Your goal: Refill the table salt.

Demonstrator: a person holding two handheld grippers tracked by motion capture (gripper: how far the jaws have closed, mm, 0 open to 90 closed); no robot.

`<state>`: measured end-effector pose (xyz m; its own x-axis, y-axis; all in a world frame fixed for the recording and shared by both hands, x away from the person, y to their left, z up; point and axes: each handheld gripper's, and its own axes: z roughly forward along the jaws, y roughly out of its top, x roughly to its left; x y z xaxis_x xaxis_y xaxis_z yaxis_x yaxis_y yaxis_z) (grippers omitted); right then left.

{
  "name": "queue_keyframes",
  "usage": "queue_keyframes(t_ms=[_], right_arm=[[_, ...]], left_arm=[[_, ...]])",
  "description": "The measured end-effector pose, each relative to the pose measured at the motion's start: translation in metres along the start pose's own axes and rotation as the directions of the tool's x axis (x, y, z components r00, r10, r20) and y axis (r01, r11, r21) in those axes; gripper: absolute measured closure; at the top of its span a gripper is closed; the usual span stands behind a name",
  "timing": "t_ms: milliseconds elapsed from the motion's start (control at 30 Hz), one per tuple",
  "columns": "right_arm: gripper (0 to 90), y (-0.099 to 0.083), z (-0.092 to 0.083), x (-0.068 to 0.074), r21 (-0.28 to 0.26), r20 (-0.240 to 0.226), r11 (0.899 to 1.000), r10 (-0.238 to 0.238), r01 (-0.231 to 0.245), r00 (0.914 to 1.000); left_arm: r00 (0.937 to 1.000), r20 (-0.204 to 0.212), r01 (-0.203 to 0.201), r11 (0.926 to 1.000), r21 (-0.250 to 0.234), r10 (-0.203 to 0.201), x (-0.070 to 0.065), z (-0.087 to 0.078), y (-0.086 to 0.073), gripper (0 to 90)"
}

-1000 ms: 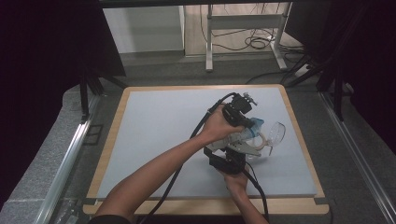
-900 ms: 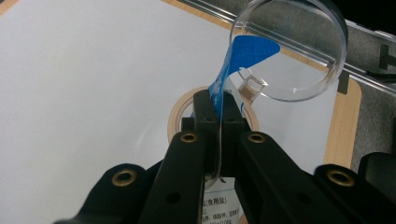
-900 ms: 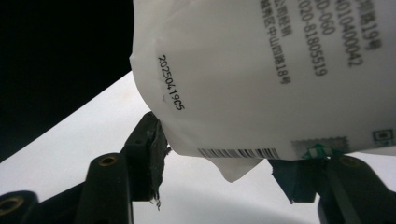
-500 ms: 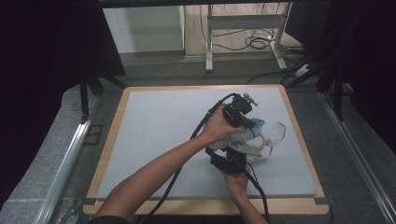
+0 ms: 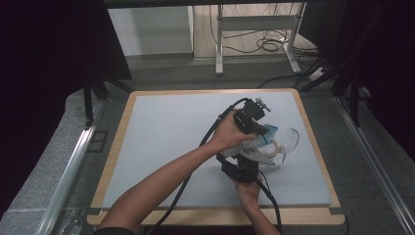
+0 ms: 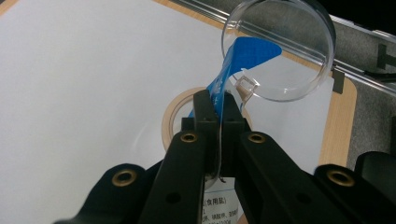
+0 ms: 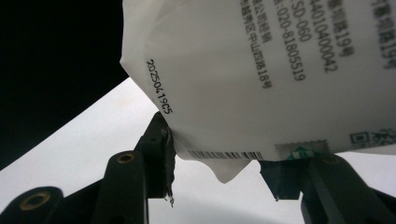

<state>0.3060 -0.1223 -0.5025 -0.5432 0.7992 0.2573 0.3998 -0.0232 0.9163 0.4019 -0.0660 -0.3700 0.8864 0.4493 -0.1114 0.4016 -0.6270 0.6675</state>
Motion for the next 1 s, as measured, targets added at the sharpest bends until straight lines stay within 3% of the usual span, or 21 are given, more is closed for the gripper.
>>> queue_keyframes(t_ms=[1000], right_arm=[[52.0,0.0025,0.0004,0.0000,-0.018,-0.011,1.000,-0.008,0.008,0.9999]], left_arm=[[1.0000,-0.001,-0.008,0.9999,0.012,0.008,-0.0001,0.0018,0.0014,90.0]])
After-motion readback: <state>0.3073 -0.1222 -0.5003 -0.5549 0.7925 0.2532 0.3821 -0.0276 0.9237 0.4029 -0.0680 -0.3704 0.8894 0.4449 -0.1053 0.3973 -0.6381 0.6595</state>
